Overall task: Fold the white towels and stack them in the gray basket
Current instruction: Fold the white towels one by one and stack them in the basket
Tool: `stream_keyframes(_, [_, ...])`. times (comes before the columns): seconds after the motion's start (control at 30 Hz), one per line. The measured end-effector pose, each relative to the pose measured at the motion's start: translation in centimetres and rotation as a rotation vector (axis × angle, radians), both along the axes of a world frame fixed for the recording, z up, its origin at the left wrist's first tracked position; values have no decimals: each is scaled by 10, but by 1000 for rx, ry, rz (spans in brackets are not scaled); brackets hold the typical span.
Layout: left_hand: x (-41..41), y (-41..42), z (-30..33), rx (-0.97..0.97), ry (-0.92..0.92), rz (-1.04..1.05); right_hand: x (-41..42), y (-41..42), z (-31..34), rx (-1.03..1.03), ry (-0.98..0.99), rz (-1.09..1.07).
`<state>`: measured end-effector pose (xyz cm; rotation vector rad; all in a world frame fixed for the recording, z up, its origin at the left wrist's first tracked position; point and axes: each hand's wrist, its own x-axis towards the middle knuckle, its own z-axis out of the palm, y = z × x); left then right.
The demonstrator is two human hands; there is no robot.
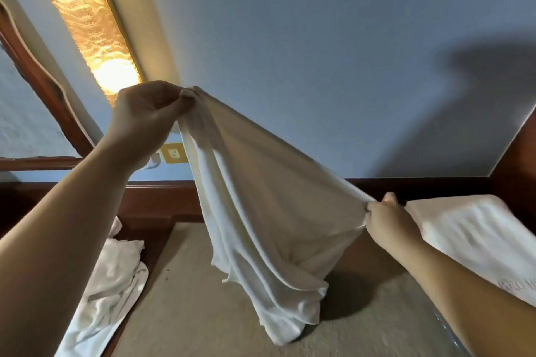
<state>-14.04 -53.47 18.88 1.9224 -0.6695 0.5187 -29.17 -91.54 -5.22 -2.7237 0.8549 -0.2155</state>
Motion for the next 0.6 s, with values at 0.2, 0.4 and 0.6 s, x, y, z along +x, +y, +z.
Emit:
stream_keyframes(0.2, [5, 15, -27, -8, 85, 100, 5, -13, 1, -31, -165, -119])
stream_keyframes(0.4, [28, 36, -72, 37, 180, 287, 2, -29, 22, -58, 158, 135])
stream_keyframes(0.6, [55, 67, -96, 41, 273, 529, 8, -39, 89, 19, 437, -131])
